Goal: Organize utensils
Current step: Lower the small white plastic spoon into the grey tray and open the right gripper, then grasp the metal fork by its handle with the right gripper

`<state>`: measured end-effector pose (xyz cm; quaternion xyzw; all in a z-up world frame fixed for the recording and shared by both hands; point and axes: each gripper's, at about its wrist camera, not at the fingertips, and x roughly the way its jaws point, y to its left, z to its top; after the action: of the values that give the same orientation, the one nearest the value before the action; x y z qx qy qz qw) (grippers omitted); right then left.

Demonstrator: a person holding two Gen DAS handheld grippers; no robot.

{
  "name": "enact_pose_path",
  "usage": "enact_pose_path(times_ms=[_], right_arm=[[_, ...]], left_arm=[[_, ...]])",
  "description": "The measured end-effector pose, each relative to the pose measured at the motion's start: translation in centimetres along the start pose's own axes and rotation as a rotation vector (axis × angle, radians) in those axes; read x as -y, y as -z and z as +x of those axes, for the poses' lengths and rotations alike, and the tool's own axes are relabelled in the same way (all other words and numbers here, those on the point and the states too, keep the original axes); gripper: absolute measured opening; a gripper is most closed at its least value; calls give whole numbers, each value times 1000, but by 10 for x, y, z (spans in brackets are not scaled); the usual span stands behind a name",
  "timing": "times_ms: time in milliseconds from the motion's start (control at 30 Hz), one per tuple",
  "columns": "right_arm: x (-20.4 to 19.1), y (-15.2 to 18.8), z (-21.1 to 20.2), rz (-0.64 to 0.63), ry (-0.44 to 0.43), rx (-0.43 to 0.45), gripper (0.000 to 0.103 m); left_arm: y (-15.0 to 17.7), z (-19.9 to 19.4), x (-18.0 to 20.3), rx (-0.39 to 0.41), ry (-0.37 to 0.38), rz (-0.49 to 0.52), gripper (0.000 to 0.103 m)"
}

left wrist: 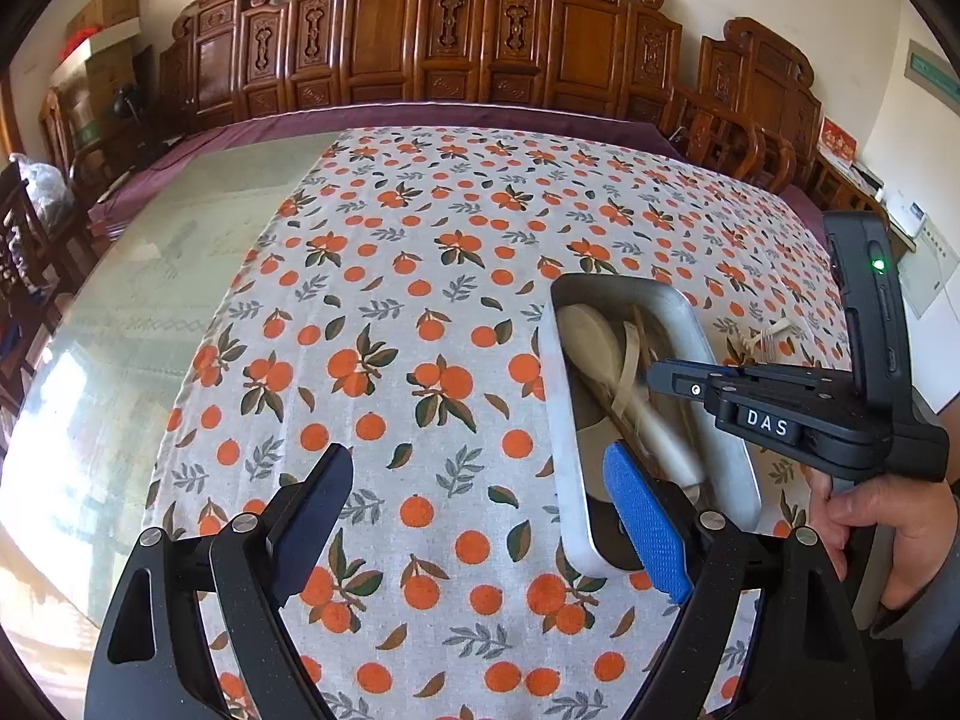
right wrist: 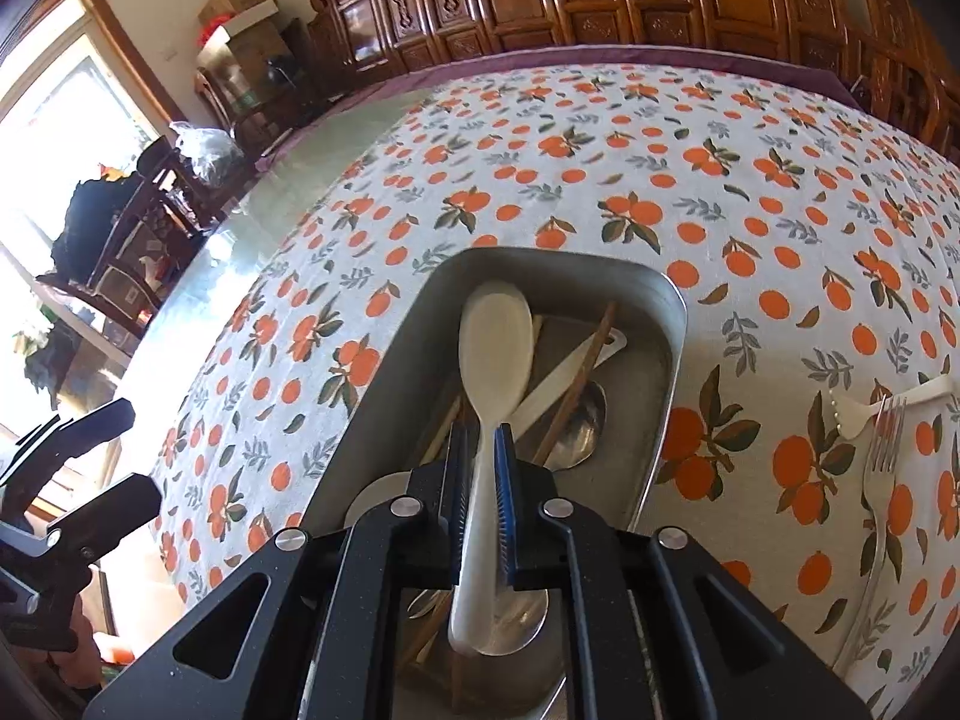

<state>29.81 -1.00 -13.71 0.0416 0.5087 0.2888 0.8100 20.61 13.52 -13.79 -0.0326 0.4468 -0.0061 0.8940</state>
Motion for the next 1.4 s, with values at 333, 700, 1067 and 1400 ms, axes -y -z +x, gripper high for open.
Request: enact_pose_path(times_ms=[333, 700, 1067, 1400], right_arm=[[19, 18, -59, -76, 27, 83, 12], [90, 55, -103, -48, 165, 90, 12], [139, 81, -75, 19, 239, 18, 30], [152, 74, -49, 34, 290, -19, 30]], left_arm=[[-3, -1, 32, 4, 28, 35, 82], [-6, 3, 73, 4, 68, 68, 82], [-5, 7, 97, -11, 81, 106, 82], [-4, 10, 108, -22, 87, 129, 82]])
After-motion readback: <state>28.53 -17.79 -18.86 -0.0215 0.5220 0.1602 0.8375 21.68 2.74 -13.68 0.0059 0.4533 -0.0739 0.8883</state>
